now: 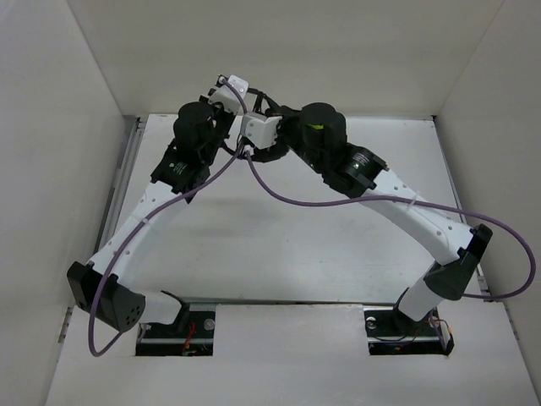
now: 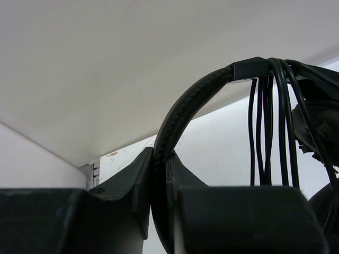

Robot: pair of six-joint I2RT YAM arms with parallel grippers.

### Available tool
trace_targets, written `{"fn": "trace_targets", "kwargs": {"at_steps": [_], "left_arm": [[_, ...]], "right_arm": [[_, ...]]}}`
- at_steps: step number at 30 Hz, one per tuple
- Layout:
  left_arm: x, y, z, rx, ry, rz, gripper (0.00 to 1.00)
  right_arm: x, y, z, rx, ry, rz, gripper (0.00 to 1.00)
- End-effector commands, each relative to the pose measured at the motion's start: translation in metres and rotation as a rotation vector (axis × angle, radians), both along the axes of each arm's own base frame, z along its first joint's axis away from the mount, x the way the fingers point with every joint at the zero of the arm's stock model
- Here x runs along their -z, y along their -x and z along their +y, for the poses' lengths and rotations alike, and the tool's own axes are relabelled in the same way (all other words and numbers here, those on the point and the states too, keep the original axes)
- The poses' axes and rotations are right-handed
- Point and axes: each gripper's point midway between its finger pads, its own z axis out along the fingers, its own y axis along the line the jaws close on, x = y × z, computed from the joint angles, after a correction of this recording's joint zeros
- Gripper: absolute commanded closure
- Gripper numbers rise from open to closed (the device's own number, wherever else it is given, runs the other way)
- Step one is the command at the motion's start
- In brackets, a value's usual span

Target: Wrap the headphones

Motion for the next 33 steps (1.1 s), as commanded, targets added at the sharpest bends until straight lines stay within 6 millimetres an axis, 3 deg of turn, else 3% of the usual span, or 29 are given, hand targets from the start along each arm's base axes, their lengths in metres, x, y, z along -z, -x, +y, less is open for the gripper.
{"fn": "trace_targets", "kwargs": {"at_steps": [1, 8, 14, 23, 33], "left_arm": [[-0.030, 0.026, -0.015, 0.105, 0.103, -0.066, 1.00], [-0.027, 0.050, -0.036, 0.239, 0.123, -0.018, 1.00], [-0.034, 0.059, -0.039, 0.288, 0.167, -0.004, 1.00], [-0.031, 0.078, -0.057, 0.414, 0.259, 0.100, 1.00], [-0.032, 0.099, -0.067, 0.554, 0.453, 0.267, 1.00]], "right_arm": [[-0.034, -0.033, -0.040, 0.162, -0.017, -0.175, 1.00], [-0.022, -0.083, -0.073, 0.242, -0.069, -0.210, 1.00], [0.008, -0.096, -0.078, 0.223, -0.079, -0.142, 0.97], [0.047, -0.080, -0.052, 0.063, -0.223, 0.130, 0.86], [0.109, -0.037, -0.037, -0.202, -0.411, 0.638, 0.78]]}}
